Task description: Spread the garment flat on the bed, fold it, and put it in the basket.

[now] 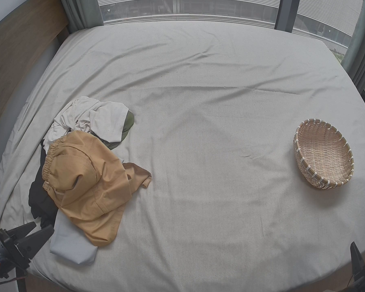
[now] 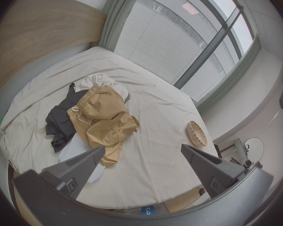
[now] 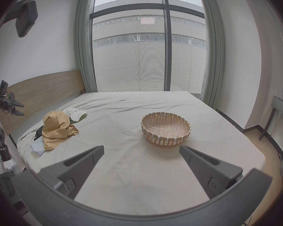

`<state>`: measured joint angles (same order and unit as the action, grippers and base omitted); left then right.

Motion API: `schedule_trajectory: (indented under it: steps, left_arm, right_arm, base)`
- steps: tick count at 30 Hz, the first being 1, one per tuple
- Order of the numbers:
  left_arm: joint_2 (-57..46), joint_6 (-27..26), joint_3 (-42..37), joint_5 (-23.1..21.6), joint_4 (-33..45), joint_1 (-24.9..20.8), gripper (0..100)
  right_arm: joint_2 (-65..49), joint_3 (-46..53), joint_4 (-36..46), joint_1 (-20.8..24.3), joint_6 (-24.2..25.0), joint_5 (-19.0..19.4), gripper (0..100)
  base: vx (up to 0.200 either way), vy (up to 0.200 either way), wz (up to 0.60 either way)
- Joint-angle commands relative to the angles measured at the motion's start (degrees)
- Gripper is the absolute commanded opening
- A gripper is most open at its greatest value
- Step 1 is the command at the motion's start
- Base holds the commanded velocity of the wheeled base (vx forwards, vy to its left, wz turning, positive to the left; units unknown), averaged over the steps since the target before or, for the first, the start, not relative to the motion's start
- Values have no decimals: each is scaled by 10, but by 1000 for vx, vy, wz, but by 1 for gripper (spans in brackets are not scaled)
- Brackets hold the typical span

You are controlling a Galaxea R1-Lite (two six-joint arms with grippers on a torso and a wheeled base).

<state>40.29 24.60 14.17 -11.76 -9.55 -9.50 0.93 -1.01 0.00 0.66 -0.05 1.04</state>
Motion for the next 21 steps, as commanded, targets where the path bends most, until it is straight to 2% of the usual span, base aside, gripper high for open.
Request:
schedule_trajectory:
  steps: [1, 8, 14, 21]
  left_arm:
    - [166, 11, -4, -4, -70, 4, 100]
    - [266, 11, -5, -4, -109, 5, 100]
    - [336, 11, -5, -4, -140, 26, 100]
    - [450, 11, -14, -6, -203, 34, 100]
  right_arm:
    - [-4, 10, 0, 0, 0, 0, 100]
    - [-4, 10, 0, 0, 0, 0, 100]
    - [-4, 10, 0, 0, 0, 0, 100]
    - [-4, 10, 0, 0, 0, 0, 100]
  base:
    - [0, 0, 0]
    - [0, 0, 0]
    - [0, 0, 0]
    - [0, 0, 0]
